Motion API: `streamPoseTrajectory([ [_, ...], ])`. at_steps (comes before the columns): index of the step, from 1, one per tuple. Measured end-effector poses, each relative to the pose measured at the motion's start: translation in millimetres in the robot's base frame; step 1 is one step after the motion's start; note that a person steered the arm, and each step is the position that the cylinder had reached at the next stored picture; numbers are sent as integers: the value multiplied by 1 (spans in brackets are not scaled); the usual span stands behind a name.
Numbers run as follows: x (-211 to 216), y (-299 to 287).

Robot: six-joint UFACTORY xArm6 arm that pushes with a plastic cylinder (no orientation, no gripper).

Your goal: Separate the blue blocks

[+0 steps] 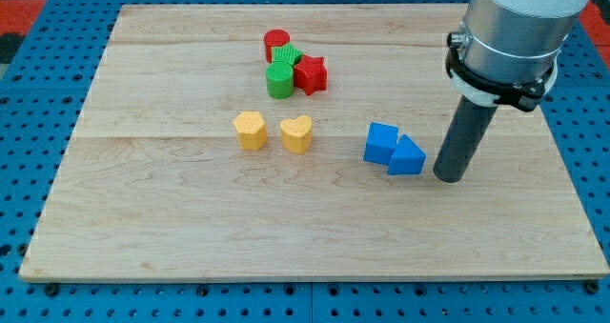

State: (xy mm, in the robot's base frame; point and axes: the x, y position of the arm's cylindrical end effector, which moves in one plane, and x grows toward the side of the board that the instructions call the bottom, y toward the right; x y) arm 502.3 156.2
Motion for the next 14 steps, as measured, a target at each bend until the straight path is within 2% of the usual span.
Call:
streamPoseTrajectory([
  [1,0,17],
  [2,14,71],
  [3,22,34],
  [5,-15,-69],
  [7,-15,-69],
  [9,-74,-10],
  [10,-73,-1],
  [12,-20,-38],
  [13,-22,-85],
  [14,-21,-97],
])
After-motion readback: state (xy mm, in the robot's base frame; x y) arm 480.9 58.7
